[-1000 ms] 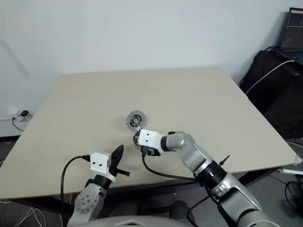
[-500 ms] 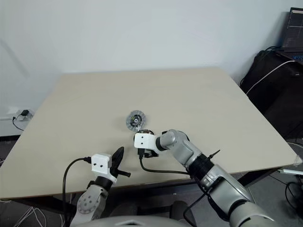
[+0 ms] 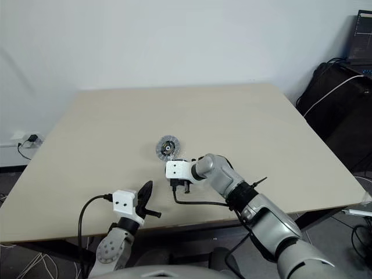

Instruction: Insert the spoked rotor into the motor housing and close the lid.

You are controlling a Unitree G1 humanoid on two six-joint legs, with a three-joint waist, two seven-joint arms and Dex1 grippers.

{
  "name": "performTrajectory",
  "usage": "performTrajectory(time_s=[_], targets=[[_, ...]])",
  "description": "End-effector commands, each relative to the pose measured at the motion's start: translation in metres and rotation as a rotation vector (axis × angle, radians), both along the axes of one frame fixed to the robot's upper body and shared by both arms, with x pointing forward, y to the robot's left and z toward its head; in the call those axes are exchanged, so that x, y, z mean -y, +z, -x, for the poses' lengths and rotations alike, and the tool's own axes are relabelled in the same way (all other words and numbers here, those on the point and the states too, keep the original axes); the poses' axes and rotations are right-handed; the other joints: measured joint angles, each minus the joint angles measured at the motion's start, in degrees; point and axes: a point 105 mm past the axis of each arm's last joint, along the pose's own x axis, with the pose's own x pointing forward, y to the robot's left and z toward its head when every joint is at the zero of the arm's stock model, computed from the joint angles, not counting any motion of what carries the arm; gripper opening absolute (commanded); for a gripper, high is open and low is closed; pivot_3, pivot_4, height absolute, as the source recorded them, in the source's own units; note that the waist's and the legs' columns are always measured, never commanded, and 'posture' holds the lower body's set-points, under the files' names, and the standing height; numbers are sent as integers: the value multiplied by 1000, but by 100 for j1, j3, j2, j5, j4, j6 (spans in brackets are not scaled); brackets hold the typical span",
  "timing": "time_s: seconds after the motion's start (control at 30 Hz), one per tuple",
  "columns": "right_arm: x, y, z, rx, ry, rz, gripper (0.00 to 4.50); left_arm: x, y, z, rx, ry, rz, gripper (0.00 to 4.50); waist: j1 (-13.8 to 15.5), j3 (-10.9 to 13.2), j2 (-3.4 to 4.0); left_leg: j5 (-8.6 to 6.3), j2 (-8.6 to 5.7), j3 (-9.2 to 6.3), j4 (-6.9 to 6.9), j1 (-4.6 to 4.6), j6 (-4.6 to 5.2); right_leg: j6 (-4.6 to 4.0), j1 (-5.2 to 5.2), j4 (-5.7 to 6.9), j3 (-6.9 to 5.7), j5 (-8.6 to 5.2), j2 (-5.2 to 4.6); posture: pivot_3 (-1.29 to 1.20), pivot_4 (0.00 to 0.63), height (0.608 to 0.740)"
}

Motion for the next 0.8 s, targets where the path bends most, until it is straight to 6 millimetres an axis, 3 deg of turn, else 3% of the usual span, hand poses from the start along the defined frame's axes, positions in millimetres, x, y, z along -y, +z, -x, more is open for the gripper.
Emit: performTrajectory(time_s=[0.03,0.37,0.63,0.8], targets=[[2,5,-9,34,-20,10,15,2,9,-4,44,6,24,0,-9,-1,3,0,0,0,0,0,0,0,0,0,0,0,0,0,0,740],[11,16,-9,-21,-174,-107,14,2,7,-3,38,13,31,0,21,-1,3,1,0,-1,2,6,-5,-3,2,9,1,2,-1,0,0,740],[41,27,33,-125,-319,-176,14,7,2,1,12,7,57,0,175,-1,3,-3,-7,-6,1,-42,3,-3,-35,-14,-5,0,-9,0,0,740],[54,35,44,-168,-492,-218,11,10,0,0,6,-17,54,0,216,1,-1,-5,-4,-10,4,-52,1,-4,-42,-12,-12,-1,-12,0,0,740]])
